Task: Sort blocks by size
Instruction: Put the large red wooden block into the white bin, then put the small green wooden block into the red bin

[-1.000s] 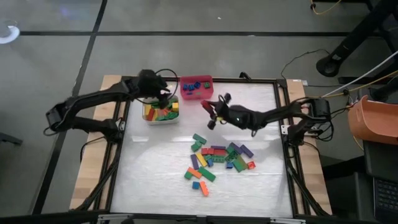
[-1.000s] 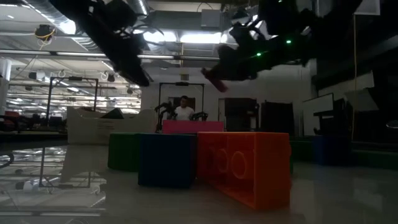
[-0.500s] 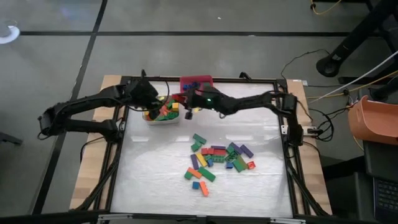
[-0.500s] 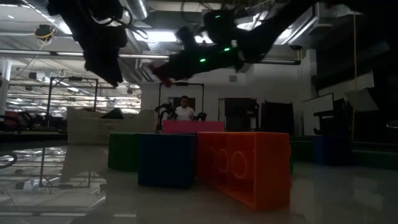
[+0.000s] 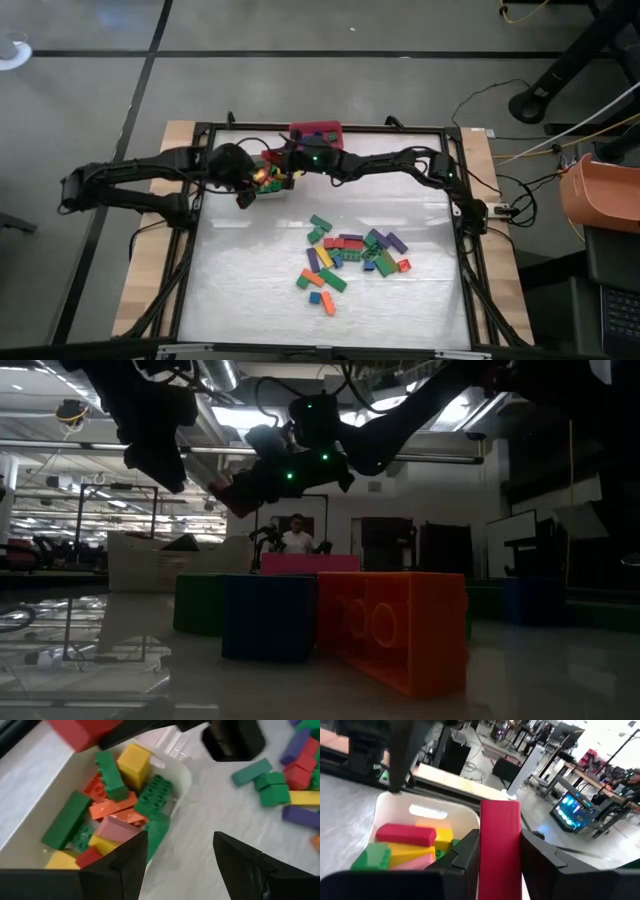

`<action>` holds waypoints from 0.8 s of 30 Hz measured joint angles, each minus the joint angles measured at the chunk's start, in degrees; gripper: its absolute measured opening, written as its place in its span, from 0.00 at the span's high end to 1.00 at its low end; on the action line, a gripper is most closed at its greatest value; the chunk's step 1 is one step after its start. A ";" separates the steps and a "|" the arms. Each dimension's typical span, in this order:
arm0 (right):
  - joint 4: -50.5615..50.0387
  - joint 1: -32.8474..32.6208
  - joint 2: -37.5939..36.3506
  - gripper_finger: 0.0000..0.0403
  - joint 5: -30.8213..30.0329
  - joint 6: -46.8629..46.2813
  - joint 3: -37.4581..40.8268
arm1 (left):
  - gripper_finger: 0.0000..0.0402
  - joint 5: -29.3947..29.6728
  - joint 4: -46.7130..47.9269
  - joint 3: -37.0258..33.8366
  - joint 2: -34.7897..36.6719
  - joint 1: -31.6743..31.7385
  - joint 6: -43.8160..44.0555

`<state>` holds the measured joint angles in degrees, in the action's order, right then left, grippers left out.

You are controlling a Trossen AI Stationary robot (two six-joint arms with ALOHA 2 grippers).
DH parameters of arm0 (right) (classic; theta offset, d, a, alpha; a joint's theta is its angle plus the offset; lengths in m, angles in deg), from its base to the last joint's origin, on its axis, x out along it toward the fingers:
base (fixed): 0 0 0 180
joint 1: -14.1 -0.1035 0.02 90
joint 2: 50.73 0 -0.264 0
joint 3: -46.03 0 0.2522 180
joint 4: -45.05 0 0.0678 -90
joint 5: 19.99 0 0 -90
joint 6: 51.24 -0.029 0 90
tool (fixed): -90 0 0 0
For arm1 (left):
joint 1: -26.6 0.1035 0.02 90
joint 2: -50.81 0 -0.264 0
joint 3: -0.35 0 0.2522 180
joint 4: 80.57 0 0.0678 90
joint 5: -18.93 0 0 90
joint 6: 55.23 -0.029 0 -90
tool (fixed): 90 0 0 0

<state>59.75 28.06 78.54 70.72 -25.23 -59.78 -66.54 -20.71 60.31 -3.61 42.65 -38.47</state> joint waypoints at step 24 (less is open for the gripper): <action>-41.13 1.49 -14.38 0.44 -2.77 11.89 -0.20 | 0.48 0.12 -32.86 -9.58 -1.29 -15.13 -1.90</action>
<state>18.62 29.55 64.17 67.95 -13.34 -59.97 -66.42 -53.57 50.73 -4.90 27.51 -40.36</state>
